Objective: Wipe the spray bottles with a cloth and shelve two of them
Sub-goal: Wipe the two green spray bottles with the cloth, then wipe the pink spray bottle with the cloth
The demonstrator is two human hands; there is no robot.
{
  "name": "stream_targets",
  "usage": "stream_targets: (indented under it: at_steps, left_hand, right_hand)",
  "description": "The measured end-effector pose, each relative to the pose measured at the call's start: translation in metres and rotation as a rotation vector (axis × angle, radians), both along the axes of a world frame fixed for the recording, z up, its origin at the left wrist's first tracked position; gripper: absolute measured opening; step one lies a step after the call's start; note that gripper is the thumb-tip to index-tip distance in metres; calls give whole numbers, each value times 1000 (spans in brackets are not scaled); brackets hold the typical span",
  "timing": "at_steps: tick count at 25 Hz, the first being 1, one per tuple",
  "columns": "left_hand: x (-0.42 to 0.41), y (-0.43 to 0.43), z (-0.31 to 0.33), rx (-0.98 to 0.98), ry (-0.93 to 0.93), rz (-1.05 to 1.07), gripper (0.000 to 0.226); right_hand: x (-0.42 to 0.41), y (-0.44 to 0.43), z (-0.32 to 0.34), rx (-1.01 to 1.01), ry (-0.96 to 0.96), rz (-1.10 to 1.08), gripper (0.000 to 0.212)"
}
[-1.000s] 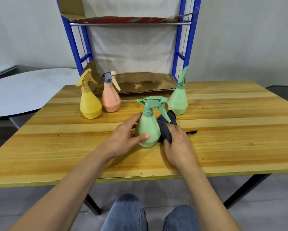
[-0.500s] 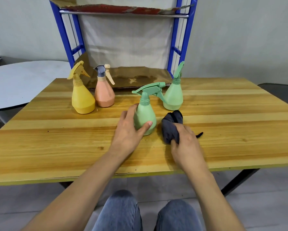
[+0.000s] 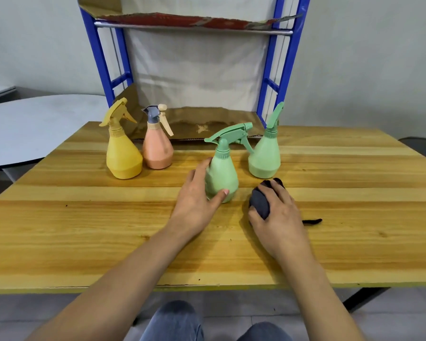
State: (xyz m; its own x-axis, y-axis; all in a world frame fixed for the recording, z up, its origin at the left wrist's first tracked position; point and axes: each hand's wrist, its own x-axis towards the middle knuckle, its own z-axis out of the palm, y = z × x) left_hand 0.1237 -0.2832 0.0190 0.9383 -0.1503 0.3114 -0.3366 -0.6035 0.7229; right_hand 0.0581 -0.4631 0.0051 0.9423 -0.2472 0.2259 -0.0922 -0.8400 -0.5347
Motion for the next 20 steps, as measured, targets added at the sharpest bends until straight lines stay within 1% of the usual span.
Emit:
stream_targets:
  at_steps: [4, 8, 12, 15, 17, 20]
  left_hand:
    - [34, -24, 1, 0, -7, 72, 80]
    - [59, -43, 4, -12, 24, 124, 84]
    - [74, -48, 4, -35, 38, 122, 82]
    - [74, -41, 2, -28, 42, 84, 82]
    - [69, -30, 0, -8, 38, 62, 78]
    - [58, -1, -1, -42, 19, 145, 64]
  right_hand:
    - [4, 3, -5, -40, -89, -28, 56]
    - [6, 5, -8, -30, -97, -26, 53]
    - [6, 4, -7, -21, -104, -25, 54]
    - [6, 6, -7, -27, -101, -29, 53]
    - [5, 7, -6, -37, -89, -53, 53]
    - [8, 13, -3, -59, -68, -74, 51]
